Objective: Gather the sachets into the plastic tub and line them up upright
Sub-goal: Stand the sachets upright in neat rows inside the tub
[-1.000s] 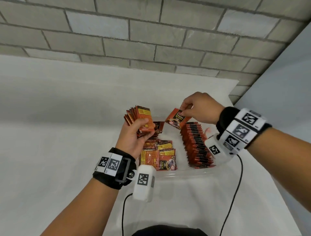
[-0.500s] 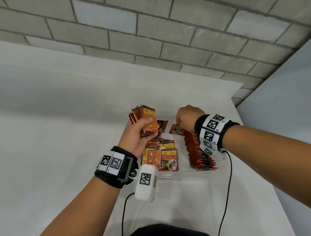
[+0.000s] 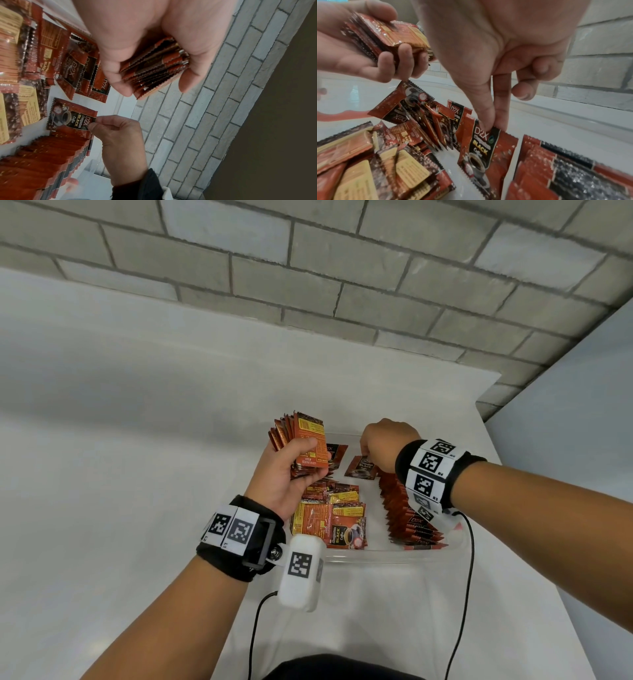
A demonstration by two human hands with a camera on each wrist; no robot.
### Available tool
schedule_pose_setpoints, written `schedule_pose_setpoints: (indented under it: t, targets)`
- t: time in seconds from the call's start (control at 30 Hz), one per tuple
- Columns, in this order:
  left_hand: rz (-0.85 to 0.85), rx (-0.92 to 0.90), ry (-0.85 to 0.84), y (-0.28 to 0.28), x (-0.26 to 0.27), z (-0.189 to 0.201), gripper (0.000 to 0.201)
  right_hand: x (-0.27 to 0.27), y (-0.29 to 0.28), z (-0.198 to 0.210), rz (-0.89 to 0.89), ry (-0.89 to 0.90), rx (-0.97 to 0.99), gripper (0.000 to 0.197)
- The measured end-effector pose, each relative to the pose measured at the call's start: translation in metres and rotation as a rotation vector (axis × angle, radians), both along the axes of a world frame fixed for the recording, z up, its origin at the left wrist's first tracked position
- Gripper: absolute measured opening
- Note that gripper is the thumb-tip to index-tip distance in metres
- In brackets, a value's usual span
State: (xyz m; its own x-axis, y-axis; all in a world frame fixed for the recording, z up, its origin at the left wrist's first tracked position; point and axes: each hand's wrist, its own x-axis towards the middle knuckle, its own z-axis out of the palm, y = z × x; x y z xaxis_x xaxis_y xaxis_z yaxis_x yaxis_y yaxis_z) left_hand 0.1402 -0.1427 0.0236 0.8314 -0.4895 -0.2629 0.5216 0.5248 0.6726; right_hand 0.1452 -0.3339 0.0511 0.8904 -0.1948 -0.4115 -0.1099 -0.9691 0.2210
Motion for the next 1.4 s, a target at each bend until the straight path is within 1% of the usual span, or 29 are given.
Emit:
schedule_pose_setpoints:
  t: [0.17, 0.33, 0.5, 0.57, 0.67, 0.77, 0.87, 0.93, 1.03, 1.1, 1.13, 1.17, 1.2, 1.27, 1.3, 1.4]
  targets:
    - [-0.003, -0.001, -0.004, 0.0, 0.0, 0.001, 0.042, -0.002, 0.001, 0.0, 0.058, -0.017, -0.057, 0.027]
    - [0.006, 0.0, 0.012, 0.0, 0.0, 0.001, 0.049, -0.003, 0.004, 0.002, 0.09, -0.027, -0.093, 0.029]
    - [0.005, -0.01, 0.017, 0.0, 0.001, 0.0, 0.049, -0.006, 0.006, 0.005, 0.121, -0.019, -0.128, 0.028]
    - [0.002, -0.01, 0.013, 0.0, 0.001, -0.001, 0.045, -0.007, 0.008, 0.006, 0.126, -0.015, -0.144, 0.026]
    - [0.001, -0.013, 0.013, -0.001, 0.001, -0.002, 0.044, -0.008, 0.012, 0.009, 0.144, -0.009, -0.202, 0.017]
    - [0.001, -0.012, 0.023, 0.0, 0.001, -0.001, 0.044, -0.011, 0.016, 0.014, 0.182, -0.024, -0.269, 0.027]
    - [0.003, -0.006, 0.04, 0.001, 0.002, -0.002, 0.047, -0.013, 0.019, 0.016, 0.189, -0.054, -0.281, 0.017]
    - [0.003, -0.008, 0.045, 0.001, 0.002, -0.002, 0.049, -0.012, 0.02, 0.018, 0.185, -0.057, -0.275, 0.015]
    - [-0.007, -0.016, 0.034, 0.0, 0.002, -0.001, 0.043, -0.012, 0.019, 0.02, 0.185, -0.061, -0.286, 0.017]
    - [-0.013, -0.034, 0.041, 0.0, 0.001, 0.0, 0.039, -0.01, 0.015, 0.02, 0.171, -0.057, -0.295, 0.026]
    - [-0.015, -0.052, 0.052, 0.0, 0.001, 0.0, 0.038, -0.009, 0.013, 0.02, 0.155, -0.059, -0.272, 0.026]
    - [-0.016, -0.074, 0.069, 0.001, 0.001, 0.0, 0.037, -0.009, 0.012, 0.02, 0.13, -0.065, -0.217, 0.022]
    - [-0.014, -0.096, 0.091, 0.001, 0.0, 0.0, 0.036, -0.009, 0.01, 0.021, 0.116, -0.07, -0.128, 0.018]
    - [-0.026, -0.137, 0.123, 0.001, -0.002, 0.001, 0.035, -0.011, 0.009, 0.025, 0.086, -0.072, 0.091, 0.023]
    - [-0.043, -0.145, 0.122, 0.0, -0.003, 0.003, 0.034, -0.015, 0.009, 0.028, 0.063, -0.12, 0.232, 0.024]
    - [-0.12, -0.127, 0.101, -0.003, -0.008, 0.007, 0.031, -0.031, 0.015, 0.037, -0.074, -0.41, 0.749, 0.025]
